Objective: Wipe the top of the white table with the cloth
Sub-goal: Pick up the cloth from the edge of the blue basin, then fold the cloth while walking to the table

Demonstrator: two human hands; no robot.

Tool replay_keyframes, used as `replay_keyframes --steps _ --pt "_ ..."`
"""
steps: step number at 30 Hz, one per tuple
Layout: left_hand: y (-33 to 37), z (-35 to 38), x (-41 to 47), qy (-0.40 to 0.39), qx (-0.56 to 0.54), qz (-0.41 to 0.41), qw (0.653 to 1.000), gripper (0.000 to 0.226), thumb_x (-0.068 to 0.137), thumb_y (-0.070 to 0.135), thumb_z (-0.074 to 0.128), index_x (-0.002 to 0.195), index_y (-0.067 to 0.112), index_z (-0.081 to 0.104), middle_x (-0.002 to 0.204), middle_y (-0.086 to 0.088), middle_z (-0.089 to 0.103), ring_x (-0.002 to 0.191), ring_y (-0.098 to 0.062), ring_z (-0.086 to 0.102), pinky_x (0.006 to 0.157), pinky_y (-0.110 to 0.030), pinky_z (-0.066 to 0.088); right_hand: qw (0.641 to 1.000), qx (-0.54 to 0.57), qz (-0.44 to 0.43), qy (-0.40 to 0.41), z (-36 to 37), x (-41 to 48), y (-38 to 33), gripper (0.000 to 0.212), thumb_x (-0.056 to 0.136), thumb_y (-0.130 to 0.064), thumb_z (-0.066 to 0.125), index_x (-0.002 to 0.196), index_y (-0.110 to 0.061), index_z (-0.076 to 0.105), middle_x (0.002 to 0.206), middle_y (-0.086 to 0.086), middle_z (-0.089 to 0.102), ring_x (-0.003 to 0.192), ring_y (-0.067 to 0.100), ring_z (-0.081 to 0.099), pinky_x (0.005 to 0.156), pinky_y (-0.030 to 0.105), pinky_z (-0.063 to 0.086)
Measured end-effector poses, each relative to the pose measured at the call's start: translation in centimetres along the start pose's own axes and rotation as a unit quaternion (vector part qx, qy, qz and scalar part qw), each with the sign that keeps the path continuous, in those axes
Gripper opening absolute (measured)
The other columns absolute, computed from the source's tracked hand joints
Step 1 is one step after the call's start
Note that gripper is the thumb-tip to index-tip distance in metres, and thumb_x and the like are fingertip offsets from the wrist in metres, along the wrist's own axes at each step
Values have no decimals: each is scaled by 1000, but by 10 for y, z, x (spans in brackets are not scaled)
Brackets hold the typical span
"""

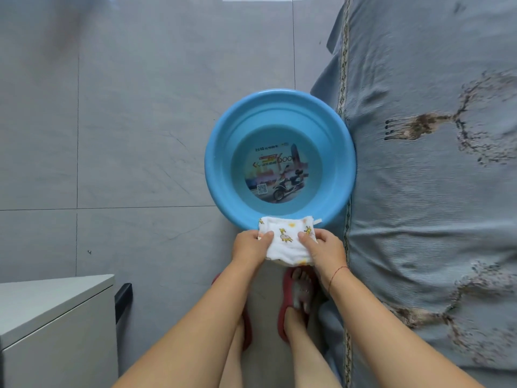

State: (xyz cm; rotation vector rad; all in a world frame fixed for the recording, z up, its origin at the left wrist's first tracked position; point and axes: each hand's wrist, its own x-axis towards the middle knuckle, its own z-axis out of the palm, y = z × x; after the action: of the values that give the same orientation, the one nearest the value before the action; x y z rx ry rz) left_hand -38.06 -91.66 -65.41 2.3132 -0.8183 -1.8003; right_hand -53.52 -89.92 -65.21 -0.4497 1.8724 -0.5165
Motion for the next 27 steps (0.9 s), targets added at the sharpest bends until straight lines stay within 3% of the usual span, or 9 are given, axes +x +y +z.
replay_keyframes --steps 4,8,12,16,18,22,24,27 --pt "31 -22 -26 34 -14 68 997 27 90 26 58 90 1 67 92 -17 70 73 -20 57 64 -28 42 998 9 -51 -29 -5 -19 -33 1 86 -15 65 87 -14 65 85 11 71 76 23 65 73 37 53" --pt "66 -54 -58 72 -8 135 988 24 90 29 56 87 9 67 85 -12 69 79 -26 61 62 -29 43 993 6 -109 -41 -6 -47 -79 4 89 -16 61 88 -13 64 87 7 69 76 16 60 74 32 50" --pt "96 -92 -97 78 -41 195 977 20 91 28 57 91 13 69 84 -8 71 82 -27 64 74 -38 52 984 22 -172 -47 -5 -82 -133 3 90 -10 58 88 -12 60 88 9 64 80 17 56 78 37 49" --pt "119 -134 -140 100 -84 234 963 18 91 26 59 90 13 71 84 -10 72 84 -30 65 76 -44 53 968 35 -236 -76 1 -126 -182 21 89 -3 56 93 -24 55 92 1 65 84 13 60 80 30 49" --pt "129 -159 -163 108 -116 238 958 15 90 25 61 87 15 71 78 -8 71 78 -29 65 73 -42 53 960 39 -260 -98 5 -149 -206 24 89 -2 55 97 -25 55 96 2 67 88 14 62 80 31 51" --pt "142 -207 -208 131 -153 256 946 12 89 26 62 85 18 70 54 -1 52 53 -19 47 57 -32 42 941 51 -303 -140 16 -199 -253 22 91 -7 56 100 -28 57 95 -5 69 87 8 65 64 23 53" --pt "144 -232 -230 128 -176 273 937 11 90 24 61 85 18 69 67 -10 65 63 -25 58 65 -39 51 931 50 -329 -153 26 -226 -274 23 91 -5 55 101 -26 56 93 -7 70 88 7 65 72 20 52" --pt "141 -261 -258 132 -203 293 925 10 92 18 58 91 16 68 87 -8 73 86 -30 67 80 -49 54 920 47 -346 -179 39 -260 -295 27 91 -2 54 101 -27 56 95 -6 71 90 8 66 78 22 53"
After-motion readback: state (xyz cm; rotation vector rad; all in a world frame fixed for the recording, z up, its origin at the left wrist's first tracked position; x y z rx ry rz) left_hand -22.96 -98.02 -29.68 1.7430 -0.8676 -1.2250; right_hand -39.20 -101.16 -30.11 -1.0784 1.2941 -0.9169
